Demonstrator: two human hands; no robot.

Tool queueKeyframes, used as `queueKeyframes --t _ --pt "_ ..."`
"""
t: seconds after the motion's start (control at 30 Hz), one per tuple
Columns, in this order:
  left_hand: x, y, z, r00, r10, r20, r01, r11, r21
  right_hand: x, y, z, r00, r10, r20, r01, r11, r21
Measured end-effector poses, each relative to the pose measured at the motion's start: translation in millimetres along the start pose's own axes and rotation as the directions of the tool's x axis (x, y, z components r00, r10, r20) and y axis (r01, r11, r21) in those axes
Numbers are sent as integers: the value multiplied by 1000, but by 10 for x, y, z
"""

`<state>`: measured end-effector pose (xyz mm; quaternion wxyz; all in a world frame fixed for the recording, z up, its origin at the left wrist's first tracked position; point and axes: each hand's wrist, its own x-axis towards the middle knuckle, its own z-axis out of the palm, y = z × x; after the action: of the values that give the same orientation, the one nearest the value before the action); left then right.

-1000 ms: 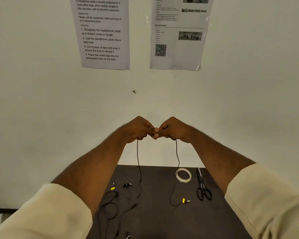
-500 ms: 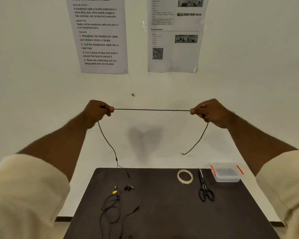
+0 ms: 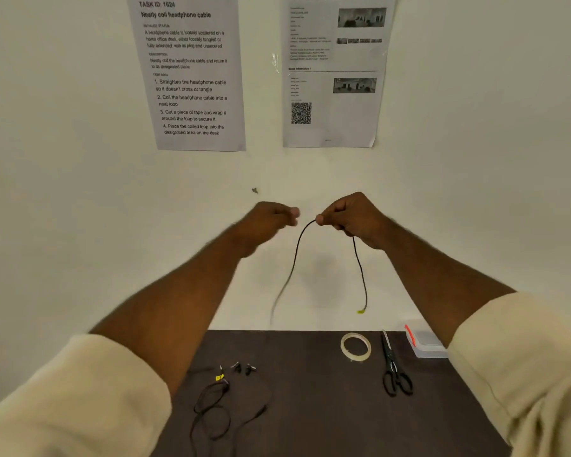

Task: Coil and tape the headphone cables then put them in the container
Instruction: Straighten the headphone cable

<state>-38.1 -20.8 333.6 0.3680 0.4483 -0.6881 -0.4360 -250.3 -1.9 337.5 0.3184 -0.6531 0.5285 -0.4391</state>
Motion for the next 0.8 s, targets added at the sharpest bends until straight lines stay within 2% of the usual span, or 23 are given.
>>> queueKeyframes --t 0.07,0.23,0.33,0.43,0.53,0.67,0.8 --pt "-25 63 210 999 4 52 -2 999 -45 -11 27 80 1000 0 21 1 1000 -20" --pt "-23 26 288 996 -77 37 77 997 24 -68 103 166 999 11 47 -8 999 -52" --pt "6 15 234 999 -48 25 47 999 18 -85 123 200 998 17 65 -14 999 -49" --pt "-13 93 201 1000 14 -9 -13 998 67 -79 105 213 999 7 54 -8 1000 25" --pt "34 156 -1 991 56 -122 -50 997 57 -90 153 154 999 22 24 -25 992 120" --pt "64 92 -637 924 83 -372 -66 996 57 -188 452 -141 995 81 -52 -70 980 186" --pt "151 11 -856 888 95 -451 -54 993 103 -203 403 -196 996 86 -21 -79 971 224"
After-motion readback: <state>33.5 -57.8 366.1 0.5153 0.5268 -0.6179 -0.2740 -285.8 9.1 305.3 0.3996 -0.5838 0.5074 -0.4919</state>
